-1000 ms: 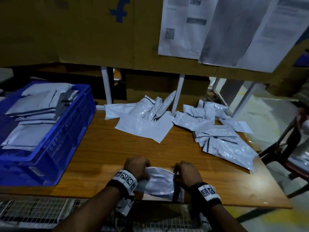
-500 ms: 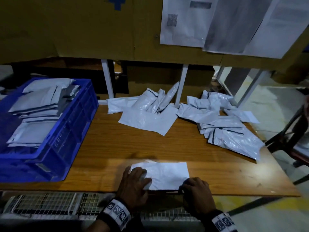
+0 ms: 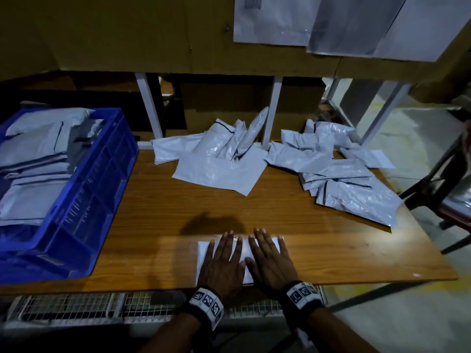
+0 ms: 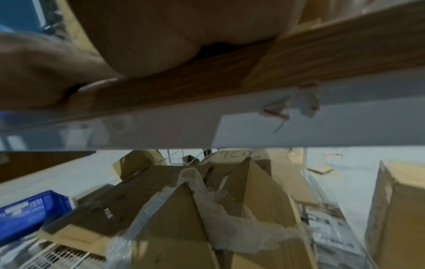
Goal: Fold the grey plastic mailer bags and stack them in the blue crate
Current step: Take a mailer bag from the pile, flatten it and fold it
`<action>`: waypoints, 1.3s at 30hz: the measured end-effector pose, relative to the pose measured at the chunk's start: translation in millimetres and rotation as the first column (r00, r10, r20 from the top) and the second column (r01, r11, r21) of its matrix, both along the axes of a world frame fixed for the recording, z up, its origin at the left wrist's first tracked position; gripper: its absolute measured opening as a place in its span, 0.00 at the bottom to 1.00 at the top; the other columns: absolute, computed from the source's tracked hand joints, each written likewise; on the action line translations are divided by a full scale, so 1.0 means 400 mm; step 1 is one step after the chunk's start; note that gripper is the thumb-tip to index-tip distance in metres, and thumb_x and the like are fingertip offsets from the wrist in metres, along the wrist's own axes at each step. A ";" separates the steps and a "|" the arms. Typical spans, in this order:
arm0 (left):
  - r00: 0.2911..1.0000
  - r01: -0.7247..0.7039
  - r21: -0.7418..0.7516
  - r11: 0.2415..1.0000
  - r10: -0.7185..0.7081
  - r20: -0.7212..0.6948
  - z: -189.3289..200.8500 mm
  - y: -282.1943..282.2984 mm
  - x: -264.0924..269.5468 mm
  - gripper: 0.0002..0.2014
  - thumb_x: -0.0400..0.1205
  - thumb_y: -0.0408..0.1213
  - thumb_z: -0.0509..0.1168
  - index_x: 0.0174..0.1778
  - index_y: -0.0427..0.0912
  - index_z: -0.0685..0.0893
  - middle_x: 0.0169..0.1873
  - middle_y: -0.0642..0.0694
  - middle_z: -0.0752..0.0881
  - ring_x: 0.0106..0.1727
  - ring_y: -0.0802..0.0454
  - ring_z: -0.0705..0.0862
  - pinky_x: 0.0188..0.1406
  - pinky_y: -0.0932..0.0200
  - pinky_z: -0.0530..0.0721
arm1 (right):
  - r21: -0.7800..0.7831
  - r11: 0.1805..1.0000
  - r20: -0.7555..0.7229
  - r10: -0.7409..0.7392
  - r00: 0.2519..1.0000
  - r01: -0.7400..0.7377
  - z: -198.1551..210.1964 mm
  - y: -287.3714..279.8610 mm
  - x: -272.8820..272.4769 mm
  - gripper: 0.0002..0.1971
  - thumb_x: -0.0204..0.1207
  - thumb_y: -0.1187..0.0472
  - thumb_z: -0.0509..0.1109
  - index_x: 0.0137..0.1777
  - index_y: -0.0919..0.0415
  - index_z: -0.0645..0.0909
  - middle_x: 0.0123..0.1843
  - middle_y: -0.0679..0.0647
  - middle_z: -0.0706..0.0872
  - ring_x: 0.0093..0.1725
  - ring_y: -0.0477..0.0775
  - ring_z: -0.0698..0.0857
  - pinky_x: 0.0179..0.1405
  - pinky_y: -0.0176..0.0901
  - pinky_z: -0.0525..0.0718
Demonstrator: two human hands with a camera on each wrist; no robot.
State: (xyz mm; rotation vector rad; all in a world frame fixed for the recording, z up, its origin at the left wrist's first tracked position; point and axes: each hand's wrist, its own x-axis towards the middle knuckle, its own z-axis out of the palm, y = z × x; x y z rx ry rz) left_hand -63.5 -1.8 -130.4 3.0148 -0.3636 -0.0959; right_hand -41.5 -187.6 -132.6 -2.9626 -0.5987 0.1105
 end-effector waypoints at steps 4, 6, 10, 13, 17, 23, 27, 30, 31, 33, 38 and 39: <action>1.000 -0.006 -0.010 1.000 0.006 -0.006 -0.007 -0.005 0.002 0.32 0.88 0.56 0.49 0.85 0.43 0.71 0.86 0.38 0.67 0.86 0.41 0.67 0.82 0.36 0.57 | 0.001 1.000 0.014 -0.004 1.000 0.004 -0.006 -0.001 -0.004 0.33 0.91 0.38 0.41 0.91 0.53 0.56 0.92 0.54 0.50 0.91 0.54 0.48 0.86 0.66 0.42; 1.000 -0.008 -0.013 1.000 0.008 -0.018 -0.007 -0.005 0.003 0.32 0.88 0.56 0.48 0.86 0.43 0.69 0.86 0.38 0.66 0.87 0.41 0.66 0.83 0.35 0.62 | -0.005 1.000 0.007 -0.005 1.000 0.005 -0.008 -0.002 -0.004 0.33 0.91 0.38 0.41 0.91 0.53 0.54 0.92 0.54 0.49 0.91 0.54 0.48 0.86 0.67 0.44; 1.000 -0.013 -0.017 1.000 0.013 -0.017 -0.016 -0.007 -0.002 0.33 0.89 0.56 0.45 0.89 0.44 0.61 0.89 0.38 0.58 0.90 0.42 0.57 0.85 0.33 0.60 | -0.025 1.000 -0.014 -0.005 1.000 0.004 -0.009 0.001 -0.001 0.33 0.91 0.38 0.40 0.92 0.52 0.52 0.93 0.53 0.45 0.91 0.54 0.44 0.86 0.67 0.43; 0.999 -0.024 -0.011 1.000 0.023 -0.026 -0.018 -0.013 0.000 0.33 0.90 0.56 0.43 0.90 0.44 0.58 0.90 0.39 0.54 0.91 0.42 0.52 0.86 0.33 0.56 | -0.008 1.000 -0.019 -0.025 1.000 0.025 -0.004 0.001 -0.006 0.32 0.91 0.38 0.40 0.91 0.50 0.52 0.93 0.54 0.44 0.91 0.54 0.42 0.87 0.67 0.44; 0.999 -0.019 -0.007 1.000 0.019 -0.037 -0.015 -0.014 0.002 0.34 0.89 0.55 0.40 0.90 0.43 0.56 0.90 0.38 0.53 0.91 0.42 0.50 0.87 0.33 0.54 | -0.011 0.999 -0.017 -0.041 0.999 0.041 -0.003 0.004 -0.008 0.32 0.90 0.39 0.41 0.91 0.49 0.52 0.93 0.54 0.43 0.91 0.54 0.41 0.87 0.69 0.48; 0.997 -0.027 0.025 0.999 0.029 -0.074 0.003 -0.020 0.000 0.34 0.89 0.55 0.38 0.91 0.43 0.52 0.90 0.39 0.48 0.91 0.43 0.46 0.87 0.34 0.48 | -0.016 0.999 -0.031 -0.041 0.999 0.041 -0.007 0.009 -0.002 0.33 0.90 0.39 0.42 0.92 0.50 0.50 0.93 0.54 0.43 0.91 0.55 0.41 0.87 0.70 0.46; 0.997 -0.036 0.053 0.998 0.040 -0.072 0.009 -0.021 0.001 0.35 0.88 0.56 0.34 0.91 0.44 0.53 0.90 0.39 0.50 0.91 0.43 0.47 0.88 0.35 0.46 | -0.039 0.999 -0.077 -0.033 0.996 0.030 0.017 0.009 0.000 0.33 0.89 0.37 0.36 0.92 0.48 0.42 0.92 0.52 0.36 0.90 0.53 0.35 0.88 0.68 0.39; 0.994 -0.023 0.092 0.996 0.032 -0.101 0.015 -0.019 0.004 0.39 0.83 0.58 0.26 0.91 0.47 0.45 0.91 0.41 0.43 0.91 0.45 0.40 0.88 0.38 0.36 | -0.035 0.999 -0.127 -0.018 0.992 0.013 0.031 0.008 0.001 0.34 0.88 0.36 0.34 0.92 0.46 0.40 0.92 0.51 0.34 0.90 0.52 0.33 0.87 0.66 0.35; 0.995 -0.024 0.080 0.996 0.032 -0.097 0.016 -0.018 0.003 0.40 0.82 0.59 0.24 0.91 0.48 0.43 0.90 0.42 0.40 0.91 0.46 0.37 0.87 0.38 0.34 | -0.027 1.000 -0.139 -0.016 0.990 0.012 0.036 0.007 0.001 0.34 0.88 0.36 0.35 0.92 0.46 0.42 0.92 0.51 0.36 0.90 0.52 0.34 0.87 0.66 0.35; 0.995 -0.078 0.015 0.997 0.079 -0.068 0.016 -0.009 -0.003 0.41 0.83 0.66 0.25 0.92 0.50 0.44 0.90 0.43 0.38 0.90 0.47 0.36 0.86 0.37 0.33 | 0.012 1.000 -0.172 -0.016 0.985 0.018 0.059 0.004 0.009 0.32 0.89 0.36 0.42 0.91 0.46 0.51 0.93 0.53 0.43 0.91 0.55 0.42 0.87 0.67 0.40; 0.958 -0.288 -0.117 0.951 0.285 -0.038 0.039 0.033 -0.044 0.45 0.81 0.73 0.51 0.91 0.53 0.52 0.91 0.42 0.44 0.91 0.44 0.40 0.87 0.37 0.37 | 0.063 0.995 -0.186 -0.059 0.981 0.072 0.136 0.001 0.040 0.25 0.78 0.36 0.71 0.69 0.48 0.79 0.73 0.53 0.77 0.76 0.61 0.71 0.74 0.59 0.72; 0.950 -0.313 -0.151 0.938 0.308 -0.060 0.045 0.042 -0.053 0.46 0.81 0.73 0.55 0.91 0.53 0.52 0.91 0.43 0.45 0.91 0.45 0.40 0.88 0.38 0.40 | 0.103 0.991 -0.207 -0.064 0.976 0.087 0.141 0.002 0.043 0.25 0.75 0.36 0.74 0.67 0.49 0.80 0.68 0.53 0.81 0.72 0.62 0.75 0.68 0.57 0.77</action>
